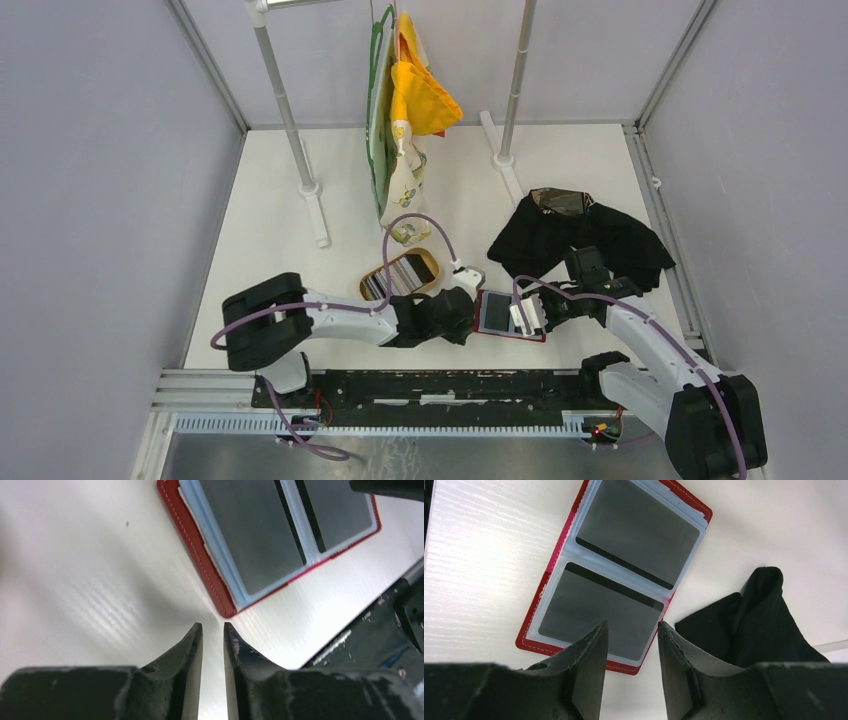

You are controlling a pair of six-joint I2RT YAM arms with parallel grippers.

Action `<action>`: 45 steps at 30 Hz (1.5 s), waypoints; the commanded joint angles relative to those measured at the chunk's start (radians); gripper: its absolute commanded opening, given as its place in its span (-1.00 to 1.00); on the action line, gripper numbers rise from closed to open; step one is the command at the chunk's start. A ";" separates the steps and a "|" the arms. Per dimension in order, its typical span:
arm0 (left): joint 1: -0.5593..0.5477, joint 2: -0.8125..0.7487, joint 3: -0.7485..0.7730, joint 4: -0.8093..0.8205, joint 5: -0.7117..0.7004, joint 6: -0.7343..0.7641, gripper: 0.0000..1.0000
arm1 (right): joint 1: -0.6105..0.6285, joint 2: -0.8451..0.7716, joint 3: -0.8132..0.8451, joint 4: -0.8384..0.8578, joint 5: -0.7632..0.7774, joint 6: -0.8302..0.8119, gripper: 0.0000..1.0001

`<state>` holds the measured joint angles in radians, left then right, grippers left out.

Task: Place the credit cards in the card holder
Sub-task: Turn over the card slot in the card holder.

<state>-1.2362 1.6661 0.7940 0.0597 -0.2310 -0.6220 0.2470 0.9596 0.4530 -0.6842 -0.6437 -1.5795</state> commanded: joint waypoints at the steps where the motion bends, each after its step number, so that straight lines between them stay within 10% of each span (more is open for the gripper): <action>1: -0.003 -0.167 -0.063 0.065 -0.041 -0.052 -0.34 | 0.003 0.000 0.027 0.016 -0.018 0.019 -0.07; 8: 0.018 -0.227 -0.128 0.277 0.111 -0.085 0.17 | 0.002 0.034 0.021 -0.003 -0.084 0.003 -0.13; 17: 0.120 -0.082 -0.132 0.454 0.286 -0.168 0.12 | 0.055 -0.010 -0.063 0.254 -0.155 0.267 -0.64; 45: 0.168 0.012 -0.111 0.467 0.335 -0.169 -0.06 | 0.172 0.168 -0.035 0.279 0.039 0.328 -0.73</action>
<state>-1.0725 1.6924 0.6640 0.4808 0.0845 -0.7612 0.4126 1.1137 0.3981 -0.3859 -0.6495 -1.2434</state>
